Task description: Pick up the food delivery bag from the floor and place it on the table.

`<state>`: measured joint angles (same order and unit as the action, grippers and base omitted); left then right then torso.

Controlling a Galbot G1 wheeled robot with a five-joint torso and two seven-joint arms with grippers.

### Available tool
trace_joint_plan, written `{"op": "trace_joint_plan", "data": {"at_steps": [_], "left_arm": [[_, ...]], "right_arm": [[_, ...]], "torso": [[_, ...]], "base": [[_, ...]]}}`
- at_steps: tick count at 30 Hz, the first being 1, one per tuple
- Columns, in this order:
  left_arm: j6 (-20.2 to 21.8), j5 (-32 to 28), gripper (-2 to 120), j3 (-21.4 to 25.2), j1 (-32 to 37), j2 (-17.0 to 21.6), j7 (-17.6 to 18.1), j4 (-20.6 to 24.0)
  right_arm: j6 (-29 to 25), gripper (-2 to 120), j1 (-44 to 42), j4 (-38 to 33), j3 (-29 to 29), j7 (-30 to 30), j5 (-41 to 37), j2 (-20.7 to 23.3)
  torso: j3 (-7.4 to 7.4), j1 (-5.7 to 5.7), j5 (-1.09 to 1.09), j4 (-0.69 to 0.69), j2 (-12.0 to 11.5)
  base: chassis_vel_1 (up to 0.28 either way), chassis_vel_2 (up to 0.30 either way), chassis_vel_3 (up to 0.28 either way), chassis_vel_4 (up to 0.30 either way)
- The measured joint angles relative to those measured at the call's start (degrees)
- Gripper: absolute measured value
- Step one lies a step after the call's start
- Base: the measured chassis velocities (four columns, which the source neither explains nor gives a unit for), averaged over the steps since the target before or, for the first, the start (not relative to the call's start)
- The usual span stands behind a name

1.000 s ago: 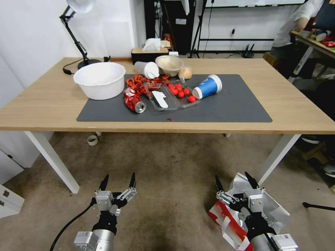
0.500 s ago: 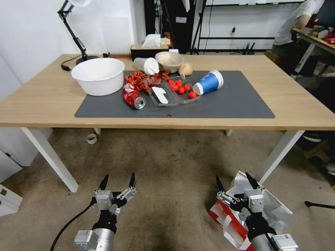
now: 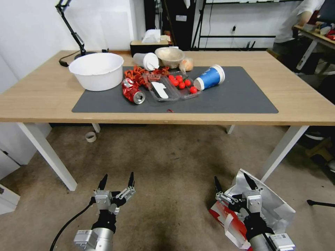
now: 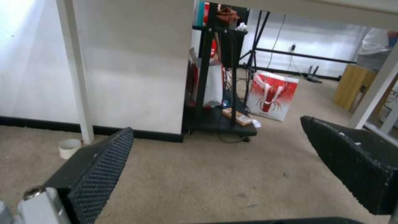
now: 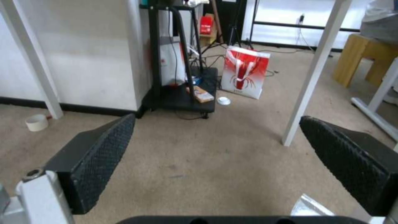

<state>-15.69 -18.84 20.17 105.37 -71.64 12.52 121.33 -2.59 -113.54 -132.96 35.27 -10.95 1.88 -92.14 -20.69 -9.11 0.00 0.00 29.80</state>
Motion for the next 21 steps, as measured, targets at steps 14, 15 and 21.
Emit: {"op": "trace_joint_plan", "data": {"at_steps": [14, 15, 21], "left_arm": [[-0.07, 0.41, 100, -0.18, 0.07, -0.14, -0.46, 0.05], [-0.06, 0.41, 100, -0.19, 0.07, -0.15, -0.47, 0.05], [0.06, 0.39, 100, -0.18, 0.0, -0.13, -0.71, 0.06]], "right_arm": [[-2.46, 100, -0.25, -0.19, 0.15, -0.39, 0.03, 0.01], [-2.43, 100, -0.26, -0.19, 0.16, -0.41, 0.03, 0.0], [-2.33, 100, -0.27, -0.02, 0.38, -0.65, -0.16, 0.0]], "torso": [[1.92, 1.15, 0.0, 0.0, -3.06], [2.06, 1.23, 0.0, 0.0, -3.29], [3.12, 1.8, 0.0, 0.0, -4.92]], "base": [[0.0, 0.0, 0.0, 0.0], [0.0, 0.0, 0.0, 0.0], [0.0, 0.0, 0.0, 0.0]]}}
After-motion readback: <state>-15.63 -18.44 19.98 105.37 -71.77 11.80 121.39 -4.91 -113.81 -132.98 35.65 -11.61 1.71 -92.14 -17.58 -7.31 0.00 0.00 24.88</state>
